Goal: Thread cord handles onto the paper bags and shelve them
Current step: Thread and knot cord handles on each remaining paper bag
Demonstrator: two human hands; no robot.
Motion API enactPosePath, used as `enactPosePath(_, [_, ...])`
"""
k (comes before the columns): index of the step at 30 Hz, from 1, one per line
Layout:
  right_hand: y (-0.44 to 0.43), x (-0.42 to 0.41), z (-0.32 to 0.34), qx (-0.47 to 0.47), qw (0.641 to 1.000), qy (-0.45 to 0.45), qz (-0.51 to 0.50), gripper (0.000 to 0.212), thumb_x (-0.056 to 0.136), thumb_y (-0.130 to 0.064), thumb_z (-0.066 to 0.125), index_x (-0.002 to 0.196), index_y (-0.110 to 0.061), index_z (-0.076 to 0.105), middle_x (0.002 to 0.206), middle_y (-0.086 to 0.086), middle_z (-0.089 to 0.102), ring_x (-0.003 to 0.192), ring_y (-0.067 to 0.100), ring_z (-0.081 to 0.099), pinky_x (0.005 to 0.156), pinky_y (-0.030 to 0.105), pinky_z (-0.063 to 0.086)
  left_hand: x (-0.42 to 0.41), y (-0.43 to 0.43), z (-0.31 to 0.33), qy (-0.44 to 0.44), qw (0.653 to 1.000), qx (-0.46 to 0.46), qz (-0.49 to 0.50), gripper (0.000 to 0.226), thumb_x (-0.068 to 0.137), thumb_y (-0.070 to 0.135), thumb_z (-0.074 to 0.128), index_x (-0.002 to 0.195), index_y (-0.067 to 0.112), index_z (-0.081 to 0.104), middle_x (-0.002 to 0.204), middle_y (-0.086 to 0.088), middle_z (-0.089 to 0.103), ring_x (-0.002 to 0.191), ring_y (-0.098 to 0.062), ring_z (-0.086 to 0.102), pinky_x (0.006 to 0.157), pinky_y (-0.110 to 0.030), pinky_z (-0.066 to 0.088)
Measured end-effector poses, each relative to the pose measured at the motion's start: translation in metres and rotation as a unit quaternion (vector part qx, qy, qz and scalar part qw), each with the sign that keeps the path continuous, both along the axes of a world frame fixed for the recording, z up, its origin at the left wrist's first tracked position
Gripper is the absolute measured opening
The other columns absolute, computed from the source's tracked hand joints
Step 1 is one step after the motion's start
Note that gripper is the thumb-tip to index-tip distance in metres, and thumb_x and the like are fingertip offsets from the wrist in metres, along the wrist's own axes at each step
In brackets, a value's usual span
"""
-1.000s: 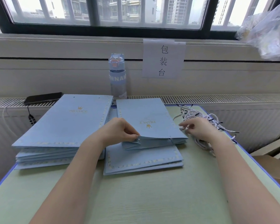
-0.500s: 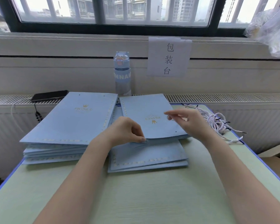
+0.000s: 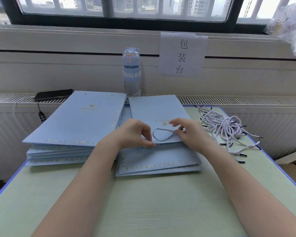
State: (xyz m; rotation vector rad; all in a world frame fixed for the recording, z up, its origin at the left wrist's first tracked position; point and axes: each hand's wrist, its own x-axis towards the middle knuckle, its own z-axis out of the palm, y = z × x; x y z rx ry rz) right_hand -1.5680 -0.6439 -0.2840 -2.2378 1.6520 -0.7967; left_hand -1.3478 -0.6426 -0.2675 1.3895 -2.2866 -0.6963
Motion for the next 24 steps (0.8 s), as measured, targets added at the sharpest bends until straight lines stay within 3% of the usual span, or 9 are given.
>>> enactPosePath(4, [-0.009,-0.020,0.001,0.024,0.994,0.080,-0.076,0.034,0.091,-0.002,0.052,0.122,-0.013,0.062,0.111,0.007,0.065,0.103,0.024,0.056,0.090,0.032,0.043,0.001,0.002,0.000,-0.006,1.000,-0.004,0.006,0.019,0.071,0.035,0.081,0.071,0.021,0.069,0.078,0.009,0.070,0.083,-0.003,0.065,0.079,-0.033,0.056])
enactPosePath(9, [-0.013,-0.031,0.002,0.012,0.995,0.050,-0.087,0.031,0.089,0.001,0.057,0.117,-0.006,0.065,0.103,0.011,0.061,0.093,0.023,0.054,0.083,0.022,0.036,0.000,0.002,0.001,-0.006,1.000,0.001,0.005,0.018,0.072,0.035,0.081,0.071,0.020,0.069,0.078,0.009,0.070,0.082,-0.005,0.066,0.078,-0.036,0.056])
enactPosePath(12, [-0.010,-0.030,0.007,-0.034,0.996,-0.034,-0.077,0.036,0.087,0.002,0.061,0.121,-0.009,0.063,0.106,0.007,0.053,0.081,0.020,0.056,0.077,0.015,0.039,0.000,0.003,0.001,-0.004,1.000,0.003,0.008,0.019,0.071,0.035,0.081,0.071,0.020,0.069,0.078,0.008,0.070,0.082,-0.005,0.066,0.078,-0.037,0.056])
enactPosePath(14, [-0.007,-0.029,0.014,-0.060,0.985,-0.143,-0.074,0.038,0.085,-0.002,0.065,0.121,-0.015,0.062,0.106,0.004,0.053,0.078,0.018,0.061,0.068,0.007,0.043,0.000,0.003,0.001,-0.004,1.000,0.001,0.006,0.019,0.071,0.035,0.081,0.072,0.019,0.070,0.078,0.008,0.070,0.081,-0.006,0.066,0.078,-0.037,0.056])
enactPosePath(16, [-0.005,-0.027,0.020,-0.031,0.973,-0.219,-0.060,0.038,0.085,-0.006,0.066,0.119,-0.022,0.061,0.104,0.002,0.057,0.082,0.016,0.064,0.062,0.004,0.044,0.000,0.003,0.001,-0.005,1.000,-0.005,0.004,0.020,0.072,0.035,0.081,0.072,0.019,0.070,0.077,0.008,0.070,0.081,-0.006,0.066,0.077,-0.038,0.056])
enactPosePath(20, [-0.003,-0.031,0.018,-0.005,0.992,-0.113,-0.050,0.027,0.088,-0.003,0.061,0.109,-0.019,0.067,0.093,0.001,0.064,0.084,0.012,0.060,0.072,0.015,0.046,0.000,0.003,0.001,-0.006,1.000,-0.011,0.003,0.020,0.072,0.037,0.080,0.071,0.020,0.070,0.076,0.008,0.071,0.080,-0.005,0.066,0.077,-0.038,0.055])
enactPosePath(24, [-0.003,-0.045,0.021,0.060,0.996,0.029,-0.057,0.020,0.088,-0.011,0.063,0.106,-0.013,0.070,0.089,0.001,0.063,0.078,0.014,0.054,0.068,0.021,0.038,0.002,0.002,-0.001,-0.010,1.000,-0.019,0.002,0.017,0.072,0.037,0.080,0.072,0.023,0.070,0.076,0.010,0.070,0.080,-0.003,0.066,0.077,-0.035,0.056])
